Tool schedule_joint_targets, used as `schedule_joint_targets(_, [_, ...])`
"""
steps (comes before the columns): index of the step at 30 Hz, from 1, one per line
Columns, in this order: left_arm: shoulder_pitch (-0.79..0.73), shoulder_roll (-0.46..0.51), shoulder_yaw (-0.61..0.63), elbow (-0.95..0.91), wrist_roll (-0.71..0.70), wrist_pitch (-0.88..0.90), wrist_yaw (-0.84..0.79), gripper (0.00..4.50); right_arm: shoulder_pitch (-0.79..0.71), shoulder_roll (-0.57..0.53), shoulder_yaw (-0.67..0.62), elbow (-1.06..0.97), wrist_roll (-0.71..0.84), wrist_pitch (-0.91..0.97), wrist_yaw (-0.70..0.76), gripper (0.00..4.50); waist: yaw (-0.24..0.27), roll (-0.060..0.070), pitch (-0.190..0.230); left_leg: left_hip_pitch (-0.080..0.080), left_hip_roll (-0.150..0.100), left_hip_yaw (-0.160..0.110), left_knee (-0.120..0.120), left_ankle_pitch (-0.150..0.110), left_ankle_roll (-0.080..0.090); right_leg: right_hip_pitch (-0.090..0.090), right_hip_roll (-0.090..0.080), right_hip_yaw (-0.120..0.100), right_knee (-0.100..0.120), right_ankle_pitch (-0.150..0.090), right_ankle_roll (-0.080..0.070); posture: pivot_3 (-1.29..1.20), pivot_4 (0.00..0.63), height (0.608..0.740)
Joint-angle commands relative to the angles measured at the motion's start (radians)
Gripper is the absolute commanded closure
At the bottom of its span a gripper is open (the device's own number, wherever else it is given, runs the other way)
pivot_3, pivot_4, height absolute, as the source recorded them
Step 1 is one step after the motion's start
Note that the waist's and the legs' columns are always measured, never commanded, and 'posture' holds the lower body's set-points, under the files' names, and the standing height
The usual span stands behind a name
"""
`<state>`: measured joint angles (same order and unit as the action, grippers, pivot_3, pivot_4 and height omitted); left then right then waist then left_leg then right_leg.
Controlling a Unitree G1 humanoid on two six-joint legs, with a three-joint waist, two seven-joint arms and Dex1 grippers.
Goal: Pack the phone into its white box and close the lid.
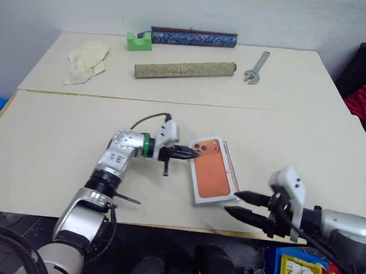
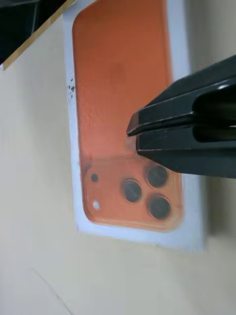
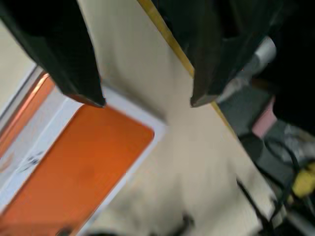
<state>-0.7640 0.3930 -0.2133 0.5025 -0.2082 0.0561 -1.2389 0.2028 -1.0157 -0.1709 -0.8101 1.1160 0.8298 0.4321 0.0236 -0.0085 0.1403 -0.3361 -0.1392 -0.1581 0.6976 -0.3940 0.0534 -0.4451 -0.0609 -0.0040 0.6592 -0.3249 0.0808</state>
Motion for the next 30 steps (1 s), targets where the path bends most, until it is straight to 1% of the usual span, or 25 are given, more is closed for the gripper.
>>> schedule_joint_targets(1, [0.025, 0.056, -0.015, -0.056, -0.018, 0.028, -0.121, 4.50, -0.011, -0.041, 0.111, -0.014, -0.230, -0.100, 0.114, 2.83, 0.001, 0.000, 0.000, 0.000, 0.000, 0.000, 0.000, 0.000, 0.000, 0.000, 0.000, 0.000, 0.000, 0.000, 0.000, 0.00, 0.150, 0.740])
schedule_joint_targets(2, [0.035, 0.073, -0.036, -0.045, 0.009, 0.010, -0.139, 4.50, -0.029, -0.036, 0.156, 0.003, -0.281, -0.110, 0.124, 3.23, 0.001, 0.000, 0.000, 0.000, 0.000, 0.000, 0.001, -0.001, 0.001, 0.000, 0.000, 0.000, 0.000, 0.000, 0.000, 0.00, 0.150, 0.740])
schedule_joint_targets(3, [0.040, 0.082, -0.048, -0.037, 0.029, -0.003, -0.147, 4.50, -0.042, -0.029, 0.183, 0.018, -0.313, -0.117, 0.130, 3.36, 0.002, 0.000, 0.000, 0.000, 0.000, 0.000, 0.001, -0.001, 0.002, 0.000, 0.000, 0.000, 0.000, 0.000, 0.000, 0.00, 0.150, 0.740])
schedule_joint_targets(4, [0.040, 0.078, -0.066, -0.015, 0.060, -0.031, -0.138, 4.50, -0.059, -0.015, 0.207, 0.034, -0.339, -0.121, 0.134, 3.59, 0.002, 0.000, 0.000, 0.000, -0.001, 0.000, 0.001, -0.002, 0.002, 0.001, 0.000, -0.001, -0.001, 0.000, 0.000, 0.00, 0.150, 0.740])
schedule_joint_targets(5, [0.037, 0.068, -0.079, 0.007, 0.082, -0.053, -0.126, 4.50, -0.072, -0.005, 0.225, 0.047, -0.360, -0.121, 0.138, 4.04, 0.003, 0.000, 0.000, 0.001, -0.001, 0.000, 0.002, -0.003, 0.003, 0.001, -0.001, -0.001, -0.001, 0.000, 0.000, 0.00, 0.150, 0.740])
schedule_joint_targets(7, [0.014, 0.026, -0.093, 0.071, 0.119, -0.096, -0.082, 4.50, -0.091, 0.009, 0.255, 0.068, -0.408, -0.126, 0.151, 4.46, 0.008, -0.001, 0.000, 0.000, -0.002, 0.000, 0.003, -0.004, 0.004, 0.001, -0.002, -0.001, -0.001, 0.000, 0.001, 0.00, 0.150, 0.740])
schedule_joint_targets(10, [-0.031, -0.051, -0.086, 0.166, 0.138, -0.139, -0.030, 4.50, -0.104, 0.035, 0.266, 0.091, -0.441, -0.120, 0.160, 4.46, 0.021, -0.002, 0.000, 0.000, -0.003, 0.000, 0.005, -0.005, 0.006, 0.001, -0.002, -0.002, 0.000, 0.001, 0.001, 0.00, 0.150, 0.740])
schedule_joint_targets(13, [-0.075, -0.131, -0.061, 0.210, 0.121, -0.136, 0.001, 4.50, -0.094, 0.063, 0.247, 0.108, -0.448, -0.123, 0.174, 4.46, 0.026, -0.002, 0.000, -0.001, -0.003, 0.001, 0.007, -0.005, 0.006, 0.001, -0.002, -0.002, 0.001, 0.001, 0.001, 0.00, 0.150, 0.740])
schedule_joint_targets(16, [-0.092, -0.167, -0.053, 0.226, 0.120, -0.131, 0.005, 4.50, -0.075, 0.081, 0.211, 0.117, -0.442, -0.124, 0.189, 4.46, 0.026, -0.003, 0.000, -0.001, -0.003, 0.001, 0.009, -0.006, 0.007, 0.001, -0.002, -0.003, 0.002, 0.001, 0.001, 0.00, 0.150, 0.740])
schedule_joint_targets(20, [-0.080, -0.166, -0.061, 0.220, 0.134, -0.144, -0.007, 4.50, -0.038, 0.078, 0.156, 0.129, -0.456, -0.125, 0.213, 4.46, 0.023, -0.003, 0.000, -0.001, -0.003, 0.002, 0.009, -0.006, 0.007, 0.001, -0.002, -0.003, 0.002, 0.001, 0.002, 0.00, 0.150, 0.740])
schedule_joint_targets(24, [-0.061, -0.125, -0.047, 0.193, 0.121, -0.136, -0.034, 4.50, 0.004, 0.084, 0.079, 0.105, -0.413, -0.130, 0.268, 4.46, 0.022, -0.003, 0.001, -0.001, -0.003, 0.002, 0.008, -0.006, 0.007, 0.000, -0.002, -0.002, 0.001, 0.001, 0.002, 0.00, 0.150, 0.740])
schedule_joint_targets(26, [-0.044, -0.096, -0.027, 0.145, 0.065, -0.088, -0.109, 4.50, 0.000, 0.107, 0.024, 0.089, -0.336, -0.122, 0.290, 4.46, 0.020, -0.003, 0.001, -0.001, -0.003, 0.003, 0.008, -0.006, 0.007, 0.000, -0.002, -0.002, 0.001, 0.001, 0.002, 0.00, 0.150, 0.740])
schedule_joint_targets(28, [-0.028, -0.084, -0.005, 0.093, 0.006, -0.021, -0.165, 4.50, -0.024, 0.140, -0.013, 0.091, -0.260, -0.103, 0.275, 4.46, 0.015, -0.003, 0.001, 0.000, -0.003, 0.003, 0.008, -0.007, 0.007, 0.000, -0.002, -0.002, 0.001, 0.001, 0.002, 0.00, 0.150, 0.740])
schedule_joint_targets(30, [-0.024, -0.102, 0.022, 0.059, -0.030, 0.052, -0.135, 4.50, -0.062, 0.174, -0.025, 0.113, -0.232, -0.084, 0.234, 4.46, 0.009, -0.003, 0.001, 0.000, -0.003, 0.002, 0.008, -0.007, 0.006, 0.000, -0.002, -0.002, 0.001, 0.001, 0.002, 0.00, 0.150, 0.740])
